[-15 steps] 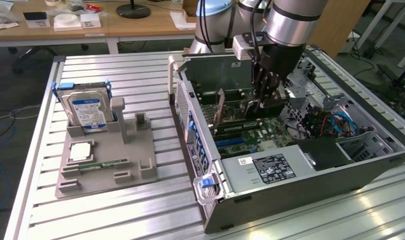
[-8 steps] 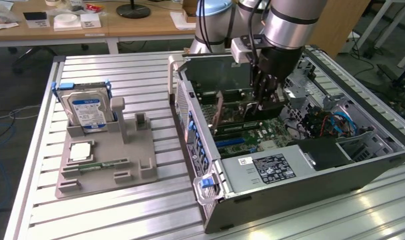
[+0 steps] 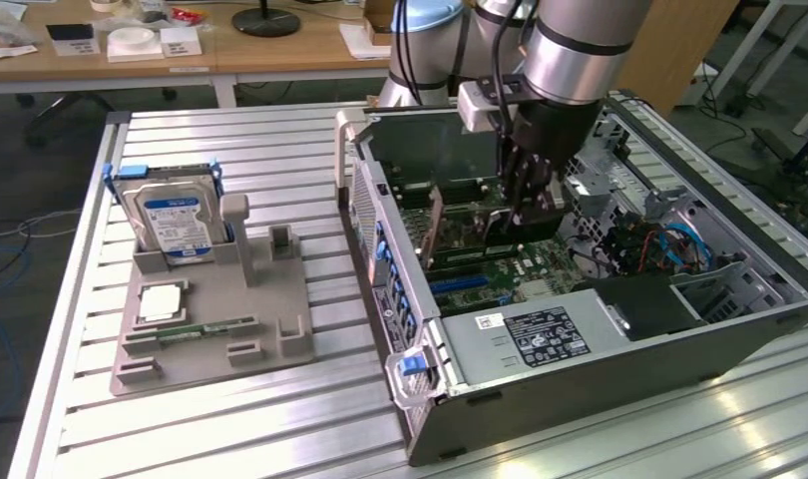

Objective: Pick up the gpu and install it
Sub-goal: 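Insert the gpu into the slot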

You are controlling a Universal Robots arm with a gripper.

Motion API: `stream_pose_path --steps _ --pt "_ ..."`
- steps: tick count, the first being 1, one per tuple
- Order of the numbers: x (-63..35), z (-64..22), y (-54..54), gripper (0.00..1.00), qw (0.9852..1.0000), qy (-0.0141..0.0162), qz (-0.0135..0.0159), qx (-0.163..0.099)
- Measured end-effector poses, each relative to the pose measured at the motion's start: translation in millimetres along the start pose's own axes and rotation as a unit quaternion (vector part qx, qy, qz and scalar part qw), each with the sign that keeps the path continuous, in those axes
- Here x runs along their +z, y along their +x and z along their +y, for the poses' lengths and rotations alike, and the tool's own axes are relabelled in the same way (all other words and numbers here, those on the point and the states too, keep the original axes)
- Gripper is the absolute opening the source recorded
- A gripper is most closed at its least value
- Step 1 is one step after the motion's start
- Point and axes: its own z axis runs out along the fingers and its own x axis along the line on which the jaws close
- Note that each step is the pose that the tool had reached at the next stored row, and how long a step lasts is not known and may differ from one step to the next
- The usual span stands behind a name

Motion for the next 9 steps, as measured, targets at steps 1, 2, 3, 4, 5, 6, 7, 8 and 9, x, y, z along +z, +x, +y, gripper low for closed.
stream_pose_path --steps 1,2,3,4,5,6,7,8,9 --pt "0.3 0.0 0.1 0.27 1.0000 0.0000 0.0000 -0.001" --pt "0.4 0.0 0.1 0.27 1.0000 -0.0001 0.0001 -0.001" --pt "0.5 0.0 0.2 0.27 1.0000 -0.0001 0.0001 -0.002" --pt "0.5 0.0 0.2 0.27 1.0000 -0.0001 0.0001 -0.002" --pt "0.5 0.0 0.2 0.27 1.0000 -0.0001 0.0001 -0.002" --pt "0.6 0.0 0.2 0.27 1.0000 -0.0001 0.0000 -0.002" --pt "0.7 0.0 0.2 0.27 1.0000 -0.0001 0.0000 -0.002" --pt "0.8 0.0 0.2 0.27 1.0000 -0.0002 -0.0001 -0.004" --pt "0.8 0.1 0.2 0.27 1.0000 -0.0002 -0.0001 -0.005"
